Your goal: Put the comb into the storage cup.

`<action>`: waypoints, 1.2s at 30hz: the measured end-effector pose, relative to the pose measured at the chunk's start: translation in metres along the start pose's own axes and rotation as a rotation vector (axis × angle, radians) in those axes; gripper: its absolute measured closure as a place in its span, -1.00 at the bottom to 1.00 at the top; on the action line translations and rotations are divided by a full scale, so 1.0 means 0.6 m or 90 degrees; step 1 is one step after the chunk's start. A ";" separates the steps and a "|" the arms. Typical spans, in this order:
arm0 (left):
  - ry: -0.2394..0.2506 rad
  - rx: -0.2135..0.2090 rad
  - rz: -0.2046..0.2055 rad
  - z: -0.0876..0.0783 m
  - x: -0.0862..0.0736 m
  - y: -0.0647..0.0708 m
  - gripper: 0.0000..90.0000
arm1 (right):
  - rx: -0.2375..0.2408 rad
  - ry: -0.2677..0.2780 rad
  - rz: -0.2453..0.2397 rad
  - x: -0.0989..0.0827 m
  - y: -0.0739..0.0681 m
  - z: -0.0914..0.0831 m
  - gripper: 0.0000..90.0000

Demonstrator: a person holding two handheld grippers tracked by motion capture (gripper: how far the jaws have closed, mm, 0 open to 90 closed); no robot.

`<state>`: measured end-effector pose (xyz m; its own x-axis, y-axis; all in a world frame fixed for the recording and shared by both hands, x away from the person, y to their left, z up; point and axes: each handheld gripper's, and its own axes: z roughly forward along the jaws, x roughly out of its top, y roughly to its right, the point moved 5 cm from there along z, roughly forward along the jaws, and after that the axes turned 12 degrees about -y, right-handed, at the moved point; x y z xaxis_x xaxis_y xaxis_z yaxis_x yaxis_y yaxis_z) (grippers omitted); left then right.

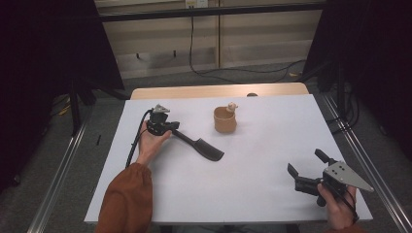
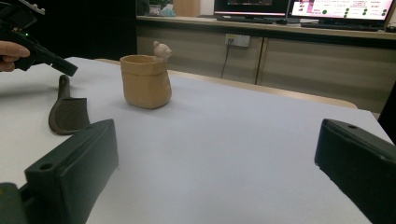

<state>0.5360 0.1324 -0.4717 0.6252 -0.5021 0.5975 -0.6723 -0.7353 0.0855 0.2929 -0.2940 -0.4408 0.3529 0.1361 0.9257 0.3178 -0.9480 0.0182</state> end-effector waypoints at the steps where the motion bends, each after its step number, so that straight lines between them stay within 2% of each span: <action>1: -0.002 0.004 0.006 0.001 0.000 -0.001 1.00 | 0.000 0.000 0.000 0.000 0.000 0.000 -1.00; 3: -0.006 0.002 0.009 0.004 0.000 0.000 1.00 | 0.001 0.000 0.000 0.000 0.000 0.000 -1.00; 6: -0.015 0.027 0.029 0.008 0.000 0.001 1.00 | 0.000 0.001 0.000 0.000 0.000 0.001 -1.00; 12: -0.019 0.037 0.017 0.009 -0.002 -0.003 1.00 | 0.003 0.000 -0.002 0.000 -0.001 0.000 -1.00; 18: -0.025 0.026 0.018 0.013 -0.006 -0.004 1.00 | 0.003 0.000 -0.002 0.000 -0.001 0.000 -1.00; 28: -0.041 0.032 0.028 0.015 -0.008 -0.004 1.00 | 0.004 0.000 -0.003 0.000 -0.001 0.000 -1.00; 30: -0.047 0.025 0.028 0.016 -0.009 -0.005 1.00 | 0.004 0.000 -0.003 0.000 -0.001 0.000 -1.00; 36: -0.057 0.027 0.030 0.016 -0.011 -0.007 1.00 | 0.004 0.000 -0.003 0.000 -0.001 0.000 -1.00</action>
<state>0.5389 0.1343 -0.4837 0.6275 -0.5742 0.5259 -0.6858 -0.7274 0.0240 0.2925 -0.2934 -0.4409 0.3517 0.1400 0.9256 0.3244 -0.9457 0.0198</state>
